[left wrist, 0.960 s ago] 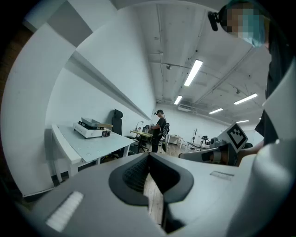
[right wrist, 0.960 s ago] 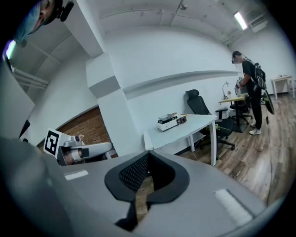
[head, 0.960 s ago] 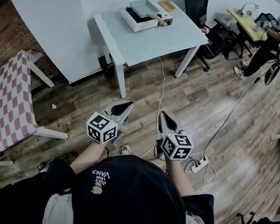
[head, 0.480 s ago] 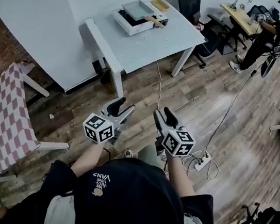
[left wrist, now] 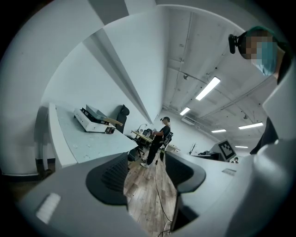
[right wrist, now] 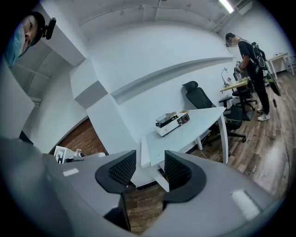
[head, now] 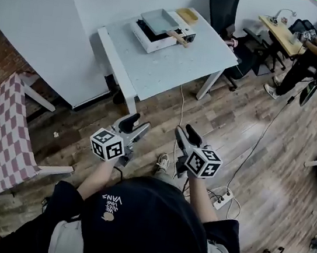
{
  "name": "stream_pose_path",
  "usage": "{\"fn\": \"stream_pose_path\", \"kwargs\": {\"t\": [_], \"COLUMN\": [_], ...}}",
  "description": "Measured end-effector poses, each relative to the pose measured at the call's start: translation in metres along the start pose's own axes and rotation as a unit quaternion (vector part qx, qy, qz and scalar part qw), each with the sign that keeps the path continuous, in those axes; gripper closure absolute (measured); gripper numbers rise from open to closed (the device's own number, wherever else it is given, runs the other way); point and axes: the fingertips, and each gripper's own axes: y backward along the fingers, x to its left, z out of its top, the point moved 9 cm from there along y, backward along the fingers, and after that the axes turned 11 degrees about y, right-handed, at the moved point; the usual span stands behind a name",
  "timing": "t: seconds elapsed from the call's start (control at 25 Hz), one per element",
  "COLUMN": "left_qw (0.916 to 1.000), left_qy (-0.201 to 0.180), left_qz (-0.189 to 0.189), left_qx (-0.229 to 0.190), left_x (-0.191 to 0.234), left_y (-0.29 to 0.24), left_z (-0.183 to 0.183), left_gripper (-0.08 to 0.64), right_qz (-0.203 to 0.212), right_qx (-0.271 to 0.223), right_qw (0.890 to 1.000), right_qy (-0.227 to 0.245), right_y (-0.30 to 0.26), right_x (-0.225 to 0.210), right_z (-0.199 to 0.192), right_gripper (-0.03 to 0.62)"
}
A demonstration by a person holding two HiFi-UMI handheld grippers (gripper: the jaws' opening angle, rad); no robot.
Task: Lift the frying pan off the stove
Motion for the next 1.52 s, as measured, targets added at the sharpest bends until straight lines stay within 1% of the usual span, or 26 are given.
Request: {"fn": "stream_pose_path", "kwargs": {"t": [0.24, 0.52, 0.8, 1.0, 1.2, 1.52], "left_qw": [0.9995, 0.9981, 0.9954, 0.9937, 0.9918, 0.9899], "left_qy": [0.028, 0.049, 0.068, 0.079, 0.096, 0.129], "left_qz": [0.011, 0.031, 0.046, 0.059, 0.057, 0.033], "left_qx": [-0.013, -0.02, -0.049, -0.054, -0.063, -0.05], "left_x": [0.015, 0.029, 0.038, 0.051, 0.071, 0.112], "left_y": [-0.053, -0.108, -0.145, -0.154, -0.169, -0.21], "left_z": [0.023, 0.035, 0.046, 0.054, 0.067, 0.101], "left_gripper": [0.33, 0.33, 0.33, 0.33, 0.33, 0.33], "right_qz": [0.032, 0.065, 0.105, 0.124, 0.127, 0.119], "right_qx": [0.016, 0.04, 0.052, 0.045, 0.046, 0.05], "right_qw": [0.999, 0.997, 0.993, 0.991, 0.989, 0.99], "right_qy": [-0.007, -0.006, 0.0, -0.025, -0.052, -0.063], "right_y": [-0.04, -0.081, -0.115, -0.134, -0.154, -0.205], "right_x": [-0.05, -0.103, -0.14, -0.154, -0.166, -0.181], "right_z": [0.029, 0.052, 0.076, 0.088, 0.097, 0.124], "right_gripper": [0.411, 0.411, 0.411, 0.411, 0.411, 0.411]}}
